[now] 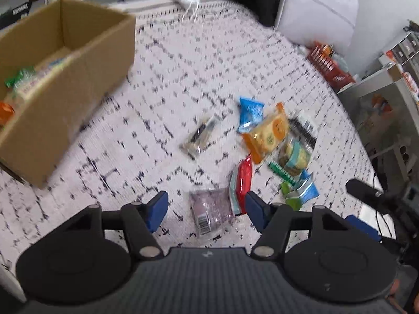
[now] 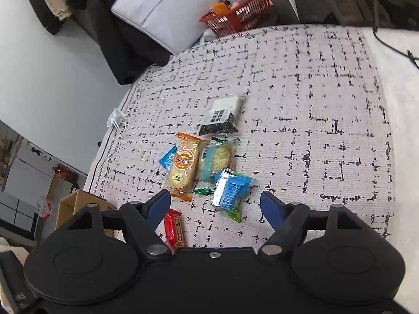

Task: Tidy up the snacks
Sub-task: 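Grasp the clear barcoded packet with the left tool while the right tool grasps the blue packet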

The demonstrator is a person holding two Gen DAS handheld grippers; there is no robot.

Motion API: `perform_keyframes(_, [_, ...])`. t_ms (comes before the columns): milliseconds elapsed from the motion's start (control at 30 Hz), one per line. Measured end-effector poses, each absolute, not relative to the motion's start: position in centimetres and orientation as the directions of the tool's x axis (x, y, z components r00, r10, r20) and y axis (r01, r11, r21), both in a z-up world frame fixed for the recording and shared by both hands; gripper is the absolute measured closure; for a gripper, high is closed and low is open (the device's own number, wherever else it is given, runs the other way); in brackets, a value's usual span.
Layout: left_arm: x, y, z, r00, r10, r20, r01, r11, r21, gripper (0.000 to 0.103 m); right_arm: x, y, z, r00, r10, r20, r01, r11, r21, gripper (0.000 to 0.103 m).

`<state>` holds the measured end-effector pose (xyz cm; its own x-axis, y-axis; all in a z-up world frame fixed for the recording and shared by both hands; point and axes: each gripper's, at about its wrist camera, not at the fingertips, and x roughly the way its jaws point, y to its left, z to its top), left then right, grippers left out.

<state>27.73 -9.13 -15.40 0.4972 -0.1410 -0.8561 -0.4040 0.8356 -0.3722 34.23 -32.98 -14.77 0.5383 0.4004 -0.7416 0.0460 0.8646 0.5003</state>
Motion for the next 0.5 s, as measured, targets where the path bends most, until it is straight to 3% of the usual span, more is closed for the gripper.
perform_keyframes(167, [28.6, -9.9, -17.4, 0.455, -0.147, -0.878, -0.423, 0.832, -0.358, 0.047, 35.3, -33.2, -16.5, 0.506, 0.424, -0.751, 0.083, 0.843, 0.532, 0.037])
perform_keyframes(500, [30.5, -11.4, -18.9, 0.433, -0.117, -0.893, -0.430, 0.845, -0.319, 0.048, 36.9, -33.3, -19.3, 0.471, 0.429, -0.771, 0.126, 0.832, 0.540, 0.039])
